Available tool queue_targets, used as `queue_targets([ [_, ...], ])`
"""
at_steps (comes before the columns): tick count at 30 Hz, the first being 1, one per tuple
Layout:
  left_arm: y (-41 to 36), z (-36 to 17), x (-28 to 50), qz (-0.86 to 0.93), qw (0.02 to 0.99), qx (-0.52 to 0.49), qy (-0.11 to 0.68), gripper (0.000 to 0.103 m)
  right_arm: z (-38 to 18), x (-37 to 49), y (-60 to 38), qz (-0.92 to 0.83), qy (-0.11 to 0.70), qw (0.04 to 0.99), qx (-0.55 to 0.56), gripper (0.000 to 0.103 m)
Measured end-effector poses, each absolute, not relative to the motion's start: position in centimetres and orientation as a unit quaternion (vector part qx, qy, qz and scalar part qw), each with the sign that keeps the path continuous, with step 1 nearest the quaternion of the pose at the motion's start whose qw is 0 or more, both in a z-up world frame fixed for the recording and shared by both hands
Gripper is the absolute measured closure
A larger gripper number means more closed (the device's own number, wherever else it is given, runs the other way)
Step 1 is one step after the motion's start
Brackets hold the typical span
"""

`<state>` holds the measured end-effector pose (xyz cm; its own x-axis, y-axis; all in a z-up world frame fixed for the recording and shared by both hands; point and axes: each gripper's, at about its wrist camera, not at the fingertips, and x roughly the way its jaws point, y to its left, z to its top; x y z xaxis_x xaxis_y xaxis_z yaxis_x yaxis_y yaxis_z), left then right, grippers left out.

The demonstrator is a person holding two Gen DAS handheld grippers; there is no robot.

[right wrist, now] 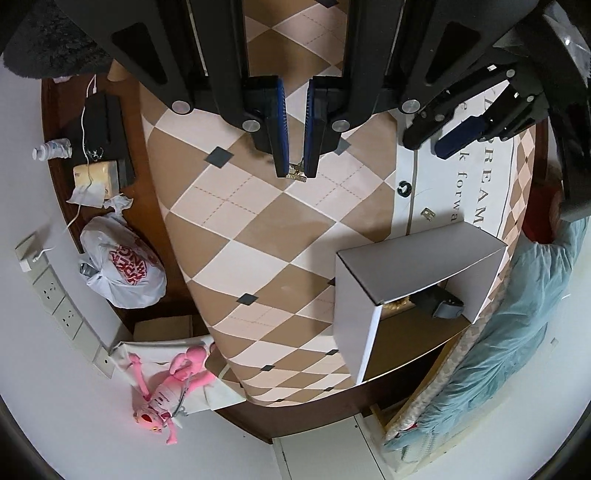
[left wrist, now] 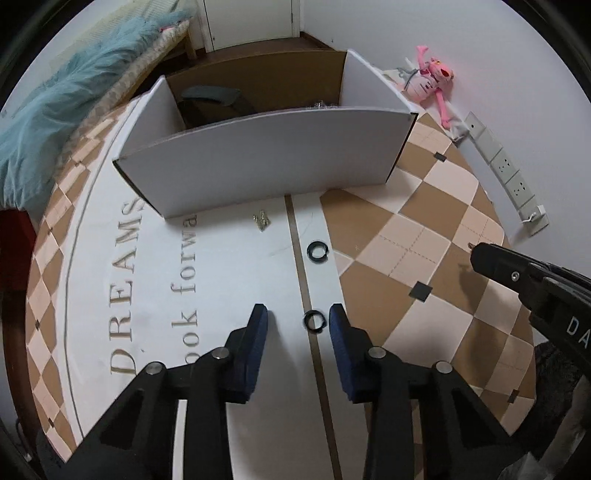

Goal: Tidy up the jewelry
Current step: 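Grasp the small gold charm with the right gripper while the left grasps the black ring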

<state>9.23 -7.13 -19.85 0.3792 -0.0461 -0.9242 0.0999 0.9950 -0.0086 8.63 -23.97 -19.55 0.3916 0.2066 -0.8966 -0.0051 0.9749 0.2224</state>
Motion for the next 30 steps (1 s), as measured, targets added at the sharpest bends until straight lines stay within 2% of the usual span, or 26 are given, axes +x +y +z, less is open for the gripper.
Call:
queue_targets([
  [2, -7.2, -19.8, 9.3, -0.048, 0.832, 0.024, 0.553, 0.088, -19.5, 8.6, -24.1, 0.062, 0.547, 0.83, 0.092, 0.095],
  [3, -7.2, -19.9, 9.4, -0.049, 0.832, 0.024, 0.552, 0.09, -19.5, 8.6, -24.1, 0.062, 0.547, 0.83, 0.092, 0.103],
  [5, -7.2, -19.9, 9.6, -0.051, 0.833, 0.021, 0.55, 0.093, -19.4, 8.6, -24.1, 0.062, 0.547, 0.83, 0.093, 0.103],
  [14, -6.5, -18.7, 9.3, -0.057, 0.84, 0.002, 0.539, 0.093, -18.5, 8.9, -24.0, 0.103, 0.55, 0.82, 0.123, 0.102],
  [15, -6.3, -18.6, 9.3, -0.055, 0.842, 0.004, 0.537, 0.093, -18.7, 9.2, -23.7, 0.108, 0.556, 0.815, 0.123, 0.101],
  [17, -5.6, -18.4, 9.3, -0.047, 0.843, 0.007, 0.535, 0.093, -19.2, 9.5, -22.7, 0.115, 0.565, 0.81, 0.107, 0.089],
  [18, -5.2, -18.4, 9.2, -0.043, 0.843, 0.007, 0.535, 0.093, -19.4, 9.6, -22.3, 0.117, 0.566, 0.81, 0.102, 0.077],
  [19, -4.8, -18.4, 9.3, -0.038, 0.843, 0.006, 0.536, 0.093, -19.7, 9.6, -21.7, 0.117, 0.57, 0.808, 0.091, 0.073],
  [23, -3.2, -18.7, 9.2, -0.017, 0.842, -0.005, 0.54, 0.093, -21.4, 9.5, -20.0, 0.106, 0.583, 0.804, 0.049, 0.073],
  [25, -2.7, -18.8, 9.0, -0.012, 0.841, -0.008, 0.541, 0.093, -21.7, 9.1, -19.3, 0.098, 0.572, 0.814, 0.02, 0.076],
  [26, -2.4, -18.8, 9.0, -0.009, 0.841, -0.009, 0.541, 0.093, -21.6, 8.9, -18.9, 0.095, 0.566, 0.819, 0.006, 0.083],
  [27, -2.3, -18.8, 8.9, -0.008, 0.841, -0.01, 0.541, 0.093, -21.7, 8.9, -18.7, 0.095, 0.564, 0.82, -0.002, 0.103],
  [30, -2.1, -18.5, 8.8, -0.008, 0.841, -0.015, 0.54, 0.093, -21.7, 8.7, -18.8, 0.101, 0.565, 0.819, 0.005, 0.103],
])
